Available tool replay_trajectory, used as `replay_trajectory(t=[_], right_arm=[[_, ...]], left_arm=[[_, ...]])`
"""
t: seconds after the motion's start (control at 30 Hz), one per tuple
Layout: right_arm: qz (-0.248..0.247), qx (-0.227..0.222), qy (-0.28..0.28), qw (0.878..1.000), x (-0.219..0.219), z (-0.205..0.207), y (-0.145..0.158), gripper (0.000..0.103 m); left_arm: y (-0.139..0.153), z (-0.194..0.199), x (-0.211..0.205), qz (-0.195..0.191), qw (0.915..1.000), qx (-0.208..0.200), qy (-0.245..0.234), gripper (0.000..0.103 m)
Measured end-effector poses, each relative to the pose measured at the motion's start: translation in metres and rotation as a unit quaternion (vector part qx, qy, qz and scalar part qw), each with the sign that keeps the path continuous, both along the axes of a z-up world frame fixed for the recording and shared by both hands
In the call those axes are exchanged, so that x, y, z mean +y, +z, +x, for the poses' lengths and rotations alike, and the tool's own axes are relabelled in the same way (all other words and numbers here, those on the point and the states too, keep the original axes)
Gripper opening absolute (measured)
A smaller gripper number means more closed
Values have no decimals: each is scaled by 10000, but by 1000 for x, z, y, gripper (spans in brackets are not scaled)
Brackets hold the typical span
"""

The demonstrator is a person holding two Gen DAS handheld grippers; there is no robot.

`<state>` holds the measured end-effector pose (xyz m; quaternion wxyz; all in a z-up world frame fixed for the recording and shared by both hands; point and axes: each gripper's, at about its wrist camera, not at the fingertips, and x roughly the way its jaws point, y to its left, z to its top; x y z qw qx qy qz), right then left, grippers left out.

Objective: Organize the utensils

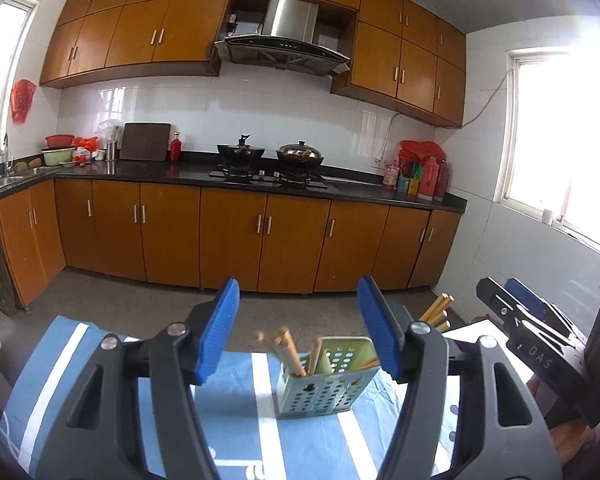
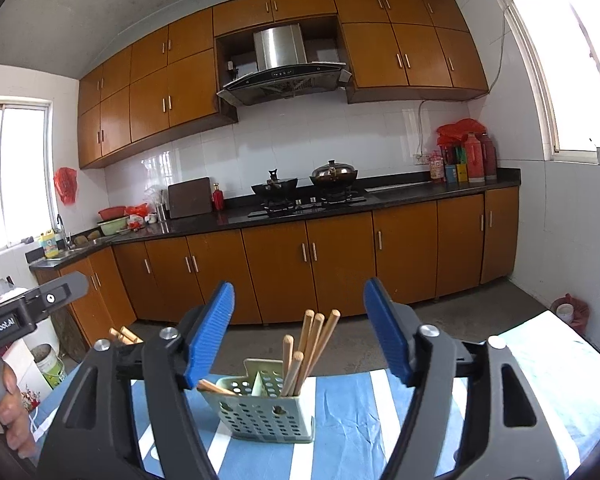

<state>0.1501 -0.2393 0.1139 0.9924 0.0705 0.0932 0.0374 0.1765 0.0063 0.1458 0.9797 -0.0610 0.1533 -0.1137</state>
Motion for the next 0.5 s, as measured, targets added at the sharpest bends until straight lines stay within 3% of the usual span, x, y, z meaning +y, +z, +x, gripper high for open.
replay_trajectory(t=[0.2, 0.3, 0.5], right_arm=[[-117, 43, -93, 9999, 1, -20, -3, 100], [-183, -9, -182, 9997, 3, -35, -4, 101], [-546, 135, -241, 9981, 16, -68, -8, 101]], left_arm=[[-7, -26, 15, 107, 9997, -24, 234, 83], [-11, -42, 22, 134, 9992, -73, 376, 99], [-19, -80, 32, 248, 9979, -215, 559, 99]])
